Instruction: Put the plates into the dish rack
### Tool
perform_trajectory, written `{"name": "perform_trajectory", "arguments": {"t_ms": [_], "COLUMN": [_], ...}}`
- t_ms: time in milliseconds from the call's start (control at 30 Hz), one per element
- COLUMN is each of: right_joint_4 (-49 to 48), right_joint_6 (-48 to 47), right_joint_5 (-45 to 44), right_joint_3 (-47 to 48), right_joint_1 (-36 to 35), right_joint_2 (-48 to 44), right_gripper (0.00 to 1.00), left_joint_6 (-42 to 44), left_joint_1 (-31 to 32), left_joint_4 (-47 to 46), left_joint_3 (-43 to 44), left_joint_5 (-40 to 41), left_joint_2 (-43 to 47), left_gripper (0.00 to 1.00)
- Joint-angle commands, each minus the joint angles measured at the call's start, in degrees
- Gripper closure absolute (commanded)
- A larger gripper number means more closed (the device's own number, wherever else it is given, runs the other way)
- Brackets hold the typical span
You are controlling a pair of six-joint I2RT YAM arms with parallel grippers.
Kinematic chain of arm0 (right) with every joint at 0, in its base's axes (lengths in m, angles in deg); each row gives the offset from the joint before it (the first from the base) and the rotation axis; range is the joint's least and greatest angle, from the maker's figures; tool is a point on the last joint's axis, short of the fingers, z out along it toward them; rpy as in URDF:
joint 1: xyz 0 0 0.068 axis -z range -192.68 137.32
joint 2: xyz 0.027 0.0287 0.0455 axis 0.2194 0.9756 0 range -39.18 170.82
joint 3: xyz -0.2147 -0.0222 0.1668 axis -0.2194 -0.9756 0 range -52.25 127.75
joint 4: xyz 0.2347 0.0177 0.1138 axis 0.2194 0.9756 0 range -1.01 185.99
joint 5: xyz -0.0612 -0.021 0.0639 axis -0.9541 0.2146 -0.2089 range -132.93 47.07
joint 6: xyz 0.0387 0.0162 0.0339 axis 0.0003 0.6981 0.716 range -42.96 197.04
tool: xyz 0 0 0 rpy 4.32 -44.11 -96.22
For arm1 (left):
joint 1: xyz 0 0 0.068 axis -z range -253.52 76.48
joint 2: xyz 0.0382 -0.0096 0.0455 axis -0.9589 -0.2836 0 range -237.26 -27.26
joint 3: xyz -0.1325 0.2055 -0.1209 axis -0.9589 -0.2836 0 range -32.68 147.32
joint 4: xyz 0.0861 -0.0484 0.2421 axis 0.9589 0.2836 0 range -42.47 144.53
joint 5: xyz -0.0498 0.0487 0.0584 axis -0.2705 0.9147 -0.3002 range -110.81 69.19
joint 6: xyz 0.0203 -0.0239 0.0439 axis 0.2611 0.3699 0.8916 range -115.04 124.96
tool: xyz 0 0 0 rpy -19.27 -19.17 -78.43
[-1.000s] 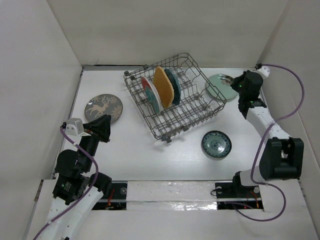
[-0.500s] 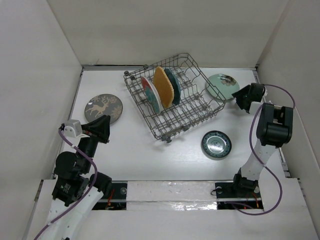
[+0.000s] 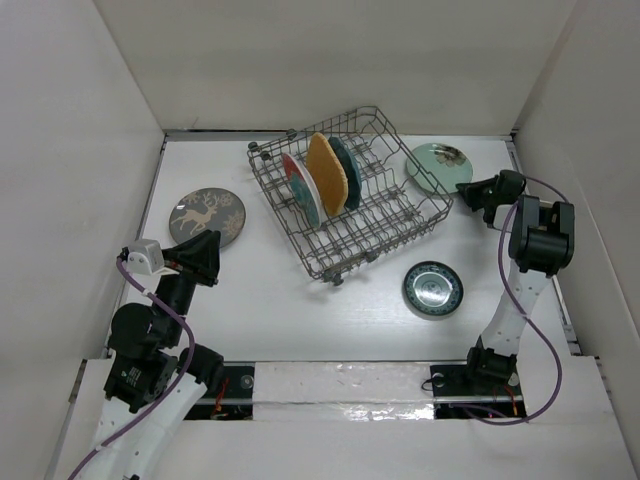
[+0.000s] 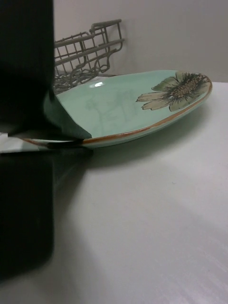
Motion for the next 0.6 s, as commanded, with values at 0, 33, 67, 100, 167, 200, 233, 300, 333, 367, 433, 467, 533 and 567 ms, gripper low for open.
{"name": "perform_trajectory", "arguments": {"t_ms": [0,33,67,100,167,200,233,300,333,367,433,467,533,567], "right_joint_4": [-3.9,-5.1,-7.0,-9.4,-11.0,-10.6,-9.9,-6.5,-5.2,-4.4,-1.6,-1.2,-0.7,-0.5], "right_joint_6": [5.3,5.8,6.3,6.9,6.8,5.4,4.3,-0.7,-2.2,-3.9,-8.2,-9.4,-12.3,-13.3], "right_joint_5": [1.4,1.2,0.5,0.0,-1.2,-2.0,-3.1,-6.5,-8.1,-11.4,-14.8,-18.3,-20.5,-22.3], "right_joint_3": [-1.0,-1.7,-3.8,-4.7,-6.6,-7.0,-7.4,-7.6,-7.8,-8.1,-8.5,-8.7,-9.0,-9.0], "right_joint_1": [-0.1,-0.1,-0.1,-0.1,0.4,0.4,0.4,0.4,0.4,0.4,-0.4,-1.0,-2.2,-2.7], "right_joint_2": [1.8,0.9,0.1,-1.0,-4.8,-6.4,-8.4,-14.6,-16.7,-18.9,-25.0,-26.7,-31.5,-32.9], "right_gripper": [0.99,1.0,1.0,1.0,1.0,1.0,1.0,1.0,1.0,1.0,1.0,1.0,1.0,1.0], "left_joint_6": [0.2,0.2,0.2,0.2,0.2,0.2,0.2,0.2,0.2,0.2,0.2,0.2,0.2,0.2], "left_joint_1": [-0.1,-0.1,-0.1,-0.1,-0.1,-0.1,-0.1,-0.1,-0.1,-0.1,-0.1,-0.1,-0.1,-0.1], "left_joint_4": [-2.5,-2.5,-2.6,-2.7,-2.6,-2.6,-2.5,-2.6,-2.6,-2.5,-2.6,-2.6,-2.6,-2.5], "left_joint_3": [0.0,-0.1,-0.1,-0.1,0.0,0.1,0.1,0.0,-0.1,-0.1,-0.1,-0.1,-0.1,0.0], "left_joint_5": [0.5,0.4,0.4,0.3,0.0,-0.2,-0.2,-0.2,-0.2,-0.2,-0.4,-0.5,-0.9,-0.9], "left_joint_2": [-0.2,-0.2,-0.5,-0.6,-1.2,-1.3,-1.2,-0.6,-0.5,-0.2,-0.1,-0.2,-0.6,-1.1], "left_gripper": [0.81,0.81,0.81,0.81,0.81,0.81,0.81,0.81,0.81,0.81,0.81,0.81,0.81,0.81]}}
